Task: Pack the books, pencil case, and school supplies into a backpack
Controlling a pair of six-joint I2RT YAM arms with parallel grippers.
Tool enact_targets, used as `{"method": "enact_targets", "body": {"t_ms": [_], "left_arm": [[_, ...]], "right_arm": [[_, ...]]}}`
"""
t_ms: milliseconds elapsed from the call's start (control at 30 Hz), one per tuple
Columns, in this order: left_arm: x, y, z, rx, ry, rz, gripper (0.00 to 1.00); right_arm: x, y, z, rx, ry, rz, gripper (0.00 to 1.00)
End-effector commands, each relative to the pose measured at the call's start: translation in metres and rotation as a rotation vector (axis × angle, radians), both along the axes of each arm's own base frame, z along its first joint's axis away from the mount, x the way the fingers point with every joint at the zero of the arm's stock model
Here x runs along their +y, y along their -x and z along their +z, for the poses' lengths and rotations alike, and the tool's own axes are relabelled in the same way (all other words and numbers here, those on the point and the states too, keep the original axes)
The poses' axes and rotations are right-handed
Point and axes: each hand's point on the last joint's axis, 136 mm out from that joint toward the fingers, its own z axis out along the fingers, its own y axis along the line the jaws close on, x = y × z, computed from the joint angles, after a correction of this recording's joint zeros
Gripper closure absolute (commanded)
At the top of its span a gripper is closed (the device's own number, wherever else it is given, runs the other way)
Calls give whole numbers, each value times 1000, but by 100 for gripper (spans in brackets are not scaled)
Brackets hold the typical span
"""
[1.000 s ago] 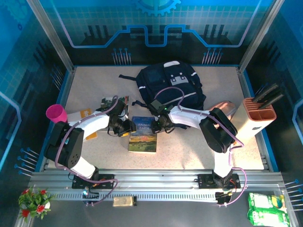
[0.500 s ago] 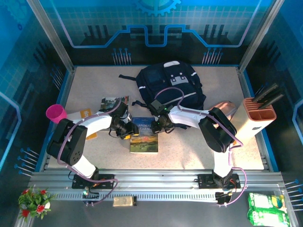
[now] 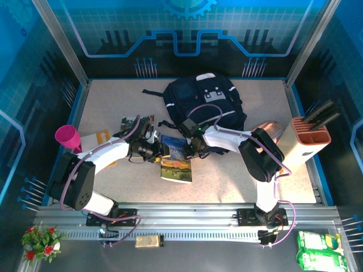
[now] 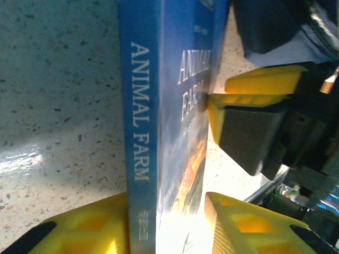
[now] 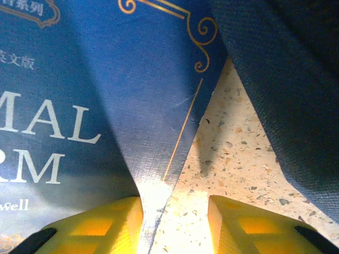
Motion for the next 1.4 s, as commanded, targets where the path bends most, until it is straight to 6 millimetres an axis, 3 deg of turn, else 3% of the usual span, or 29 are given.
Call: {"method": "enact_targets", "body": {"t_ms": [0, 133, 333, 500, 767, 1000, 1067, 1167, 1367], "left_arm": [[-13, -4, 9, -3, 71, -7, 63], [-12, -5, 3, 14, 53, 5, 67], [-5, -6, -3, 20, 5, 25, 80], [10, -11, 11, -44, -71, 36, 90], [46, -20, 63, -253, -156, 139, 94], [54, -46, 133, -502, -63, 294, 93], [55, -55, 151, -568, -14, 349, 93], [57, -67, 164, -624, 56, 440, 92], [58, -89, 184, -667, 238, 592, 91]], "right_arm": [[-3, 10, -17, 56, 8, -8, 61], [-1, 10, -18, 60, 2, -4, 61], [-3, 8, -12, 36, -9, -6, 61], [7, 0, 21, -68, -92, 45, 54], [10, -18, 107, -310, -262, 44, 27], [-3, -29, 156, -359, -488, -77, 1], [-3, -30, 176, -356, -607, -110, 0], [1, -28, 201, -366, -765, -147, 0], [9, -36, 213, -264, -1001, -286, 0]]}}
